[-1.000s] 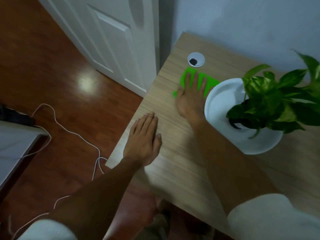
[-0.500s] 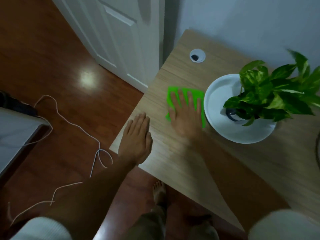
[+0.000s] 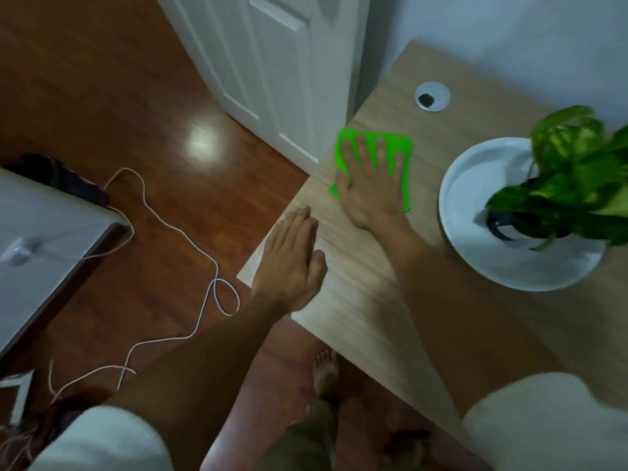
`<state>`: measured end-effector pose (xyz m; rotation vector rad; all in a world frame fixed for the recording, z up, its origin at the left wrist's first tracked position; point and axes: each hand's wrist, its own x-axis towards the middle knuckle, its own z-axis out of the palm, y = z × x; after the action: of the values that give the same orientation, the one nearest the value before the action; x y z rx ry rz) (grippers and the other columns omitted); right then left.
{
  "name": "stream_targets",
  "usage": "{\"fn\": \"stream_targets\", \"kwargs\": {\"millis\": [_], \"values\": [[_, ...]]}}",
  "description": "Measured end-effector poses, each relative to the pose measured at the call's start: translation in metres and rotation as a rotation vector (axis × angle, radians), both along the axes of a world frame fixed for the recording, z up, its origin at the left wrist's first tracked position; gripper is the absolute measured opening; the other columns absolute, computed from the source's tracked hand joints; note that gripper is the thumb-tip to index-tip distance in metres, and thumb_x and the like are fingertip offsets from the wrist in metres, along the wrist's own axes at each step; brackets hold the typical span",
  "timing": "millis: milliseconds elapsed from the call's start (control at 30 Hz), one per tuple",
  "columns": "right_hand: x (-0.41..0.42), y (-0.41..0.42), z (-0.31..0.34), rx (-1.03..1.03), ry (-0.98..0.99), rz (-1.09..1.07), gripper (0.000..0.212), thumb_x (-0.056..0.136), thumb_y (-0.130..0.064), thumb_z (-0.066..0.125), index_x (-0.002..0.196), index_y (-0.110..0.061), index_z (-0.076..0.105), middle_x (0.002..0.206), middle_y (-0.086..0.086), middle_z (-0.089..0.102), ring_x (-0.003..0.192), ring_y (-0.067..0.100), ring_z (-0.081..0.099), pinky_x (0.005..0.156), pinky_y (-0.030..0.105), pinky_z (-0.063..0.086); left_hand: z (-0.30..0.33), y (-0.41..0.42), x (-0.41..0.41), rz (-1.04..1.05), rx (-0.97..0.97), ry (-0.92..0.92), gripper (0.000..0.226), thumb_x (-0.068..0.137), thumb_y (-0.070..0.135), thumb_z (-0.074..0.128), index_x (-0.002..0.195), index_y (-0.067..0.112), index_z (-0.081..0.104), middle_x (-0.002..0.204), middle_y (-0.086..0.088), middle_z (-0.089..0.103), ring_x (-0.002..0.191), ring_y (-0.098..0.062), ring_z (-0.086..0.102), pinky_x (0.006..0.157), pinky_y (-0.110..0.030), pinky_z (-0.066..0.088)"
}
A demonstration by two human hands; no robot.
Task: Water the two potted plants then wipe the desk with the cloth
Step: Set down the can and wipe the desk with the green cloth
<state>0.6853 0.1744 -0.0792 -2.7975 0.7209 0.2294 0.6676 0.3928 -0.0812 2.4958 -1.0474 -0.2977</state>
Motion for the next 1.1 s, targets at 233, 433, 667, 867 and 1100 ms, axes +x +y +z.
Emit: {"fn": "stream_targets", "kwargs": {"millis": [233, 433, 667, 867, 1100], "values": [[-0.123, 0.077, 0.002, -0.023, 0.044, 0.352, 0.067, 0.102, -0.049, 0.024, 0.166, -0.031, 0.02, 0.176, -0.006, 0.012, 0.162, 0.032, 0.007, 0.127, 0.063, 0.003, 0.022, -0.005, -0.018, 0.092, -0.16, 0.038, 0.059, 0.101, 0.034, 0.038, 0.154, 0.007, 0.035, 0.164, -0.014, 0.033, 0.154, -0.027, 0.026, 0.127, -0.041, 0.02], [-0.24, 0.075, 0.001, 0.02, -0.005, 0.334, 0.063, 0.103, -0.051, 0.034, 0.159, -0.023, 0.039, 0.166, 0.003, 0.04, 0.161, 0.032, 0.017, 0.127, 0.061, 0.014, 0.018, -0.039, -0.09, -0.071, -0.103, 0.007, 0.059, 0.103, 0.034, 0.039, 0.153, 0.005, 0.04, 0.164, -0.015, 0.035, 0.154, -0.027, 0.029, 0.125, -0.047, 0.025], [-0.393, 0.005, 0.003, 0.005, 0.031, 0.097, 0.059, 0.107, -0.051, 0.031, 0.165, -0.037, 0.023, 0.174, -0.008, 0.017, 0.162, 0.027, 0.012, 0.129, 0.058, 0.009, 0.016, -0.096, -0.193, -0.308, -0.072, 0.017, 0.058, 0.103, 0.034, 0.037, 0.153, 0.005, 0.041, 0.161, -0.017, 0.039, 0.152, -0.031, 0.034, 0.124, -0.048, 0.028], [-0.446, -0.096, 0.008, 0.022, 0.069, -0.246, 0.06, 0.108, -0.052, 0.024, 0.166, -0.038, 0.014, 0.176, -0.008, 0.009, 0.163, 0.028, 0.005, 0.13, 0.054, 0.0, 0.011, -0.143, -0.27, -0.496, -0.036, -0.022, 0.058, 0.105, 0.036, 0.037, 0.156, 0.009, 0.036, 0.164, -0.012, 0.036, 0.154, -0.027, 0.029, 0.125, -0.046, 0.025], [-0.536, -0.08, 0.006, 0.025, 0.016, -0.281, 0.06, 0.108, -0.052, 0.023, 0.166, -0.036, 0.019, 0.175, -0.008, 0.015, 0.163, 0.026, 0.009, 0.13, 0.054, 0.005, 0.008, -0.195, -0.362, -0.545, -0.07, 0.002, 0.058, 0.105, 0.038, 0.035, 0.155, 0.008, 0.038, 0.164, -0.01, 0.037, 0.154, -0.026, 0.03, 0.125, -0.047, 0.025]]}}
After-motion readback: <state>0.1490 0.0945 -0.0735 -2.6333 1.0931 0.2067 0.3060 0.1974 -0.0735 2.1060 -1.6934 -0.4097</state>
